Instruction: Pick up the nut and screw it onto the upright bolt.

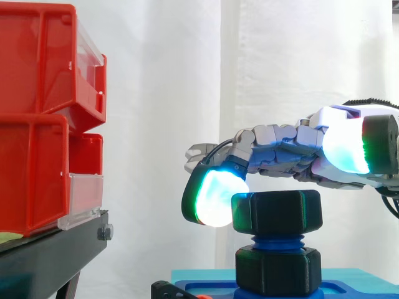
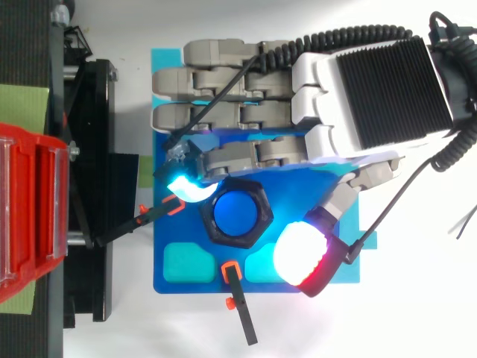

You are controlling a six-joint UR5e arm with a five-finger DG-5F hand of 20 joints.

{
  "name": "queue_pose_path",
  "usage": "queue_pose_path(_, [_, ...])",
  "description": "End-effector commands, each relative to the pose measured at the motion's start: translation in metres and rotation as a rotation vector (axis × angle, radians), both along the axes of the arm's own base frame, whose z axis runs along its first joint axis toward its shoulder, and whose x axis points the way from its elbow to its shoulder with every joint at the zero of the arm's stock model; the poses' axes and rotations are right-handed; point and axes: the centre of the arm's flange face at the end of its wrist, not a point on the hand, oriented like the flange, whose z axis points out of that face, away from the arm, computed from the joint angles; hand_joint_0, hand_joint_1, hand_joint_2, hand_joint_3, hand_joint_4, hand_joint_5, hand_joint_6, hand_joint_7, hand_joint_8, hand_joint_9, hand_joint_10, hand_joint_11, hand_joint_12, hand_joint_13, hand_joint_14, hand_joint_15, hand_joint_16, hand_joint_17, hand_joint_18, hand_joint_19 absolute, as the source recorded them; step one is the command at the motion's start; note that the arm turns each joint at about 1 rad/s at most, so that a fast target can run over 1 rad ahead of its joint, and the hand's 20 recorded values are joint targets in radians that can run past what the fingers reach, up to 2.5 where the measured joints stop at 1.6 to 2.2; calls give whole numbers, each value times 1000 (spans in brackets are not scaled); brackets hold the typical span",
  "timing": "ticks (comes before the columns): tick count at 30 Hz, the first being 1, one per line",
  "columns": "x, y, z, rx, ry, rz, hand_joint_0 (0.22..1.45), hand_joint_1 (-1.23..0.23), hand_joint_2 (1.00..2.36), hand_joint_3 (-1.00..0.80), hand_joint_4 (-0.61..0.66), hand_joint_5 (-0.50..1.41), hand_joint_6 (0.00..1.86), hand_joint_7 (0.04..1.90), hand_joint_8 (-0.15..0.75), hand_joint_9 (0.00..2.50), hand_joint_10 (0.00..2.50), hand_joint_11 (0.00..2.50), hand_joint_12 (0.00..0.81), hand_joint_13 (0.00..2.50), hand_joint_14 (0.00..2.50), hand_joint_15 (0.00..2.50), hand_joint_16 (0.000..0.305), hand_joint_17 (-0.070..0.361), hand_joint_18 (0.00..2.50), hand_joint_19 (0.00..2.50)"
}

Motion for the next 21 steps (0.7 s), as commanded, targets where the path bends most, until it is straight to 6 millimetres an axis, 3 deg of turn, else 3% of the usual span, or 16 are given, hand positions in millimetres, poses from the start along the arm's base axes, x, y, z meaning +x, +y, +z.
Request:
queue_pose_path(1, [-1, -6, 0, 1, 0, -2, 440, -104, 1000, -500, 131, -71, 501, 1296, 235, 330, 0, 0, 326, 17, 0, 0, 41, 93, 0, 0])
queue_pose_path(10, [-5, -21, 0, -4, 1, -4, 465, -222, 1000, -500, 123, -13, 501, 1416, 238, 527, 0, 0, 304, 170, 0, 0, 36, 81, 0, 0])
queue_pose_path(14, [-7, -29, 0, -3, 2, -13, 479, -296, 1000, -500, 28, 24, 502, 1386, 212, 669, 0, 0, 288, 224, 0, 0, 32, 72, 0, 0])
queue_pose_path(21, [-11, -43, -1, -7, 6, -12, 422, -170, 1000, -500, 1, 59, 502, 1336, 196, 806, 0, 0, 302, 280, 0, 0, 35, 79, 0, 0])
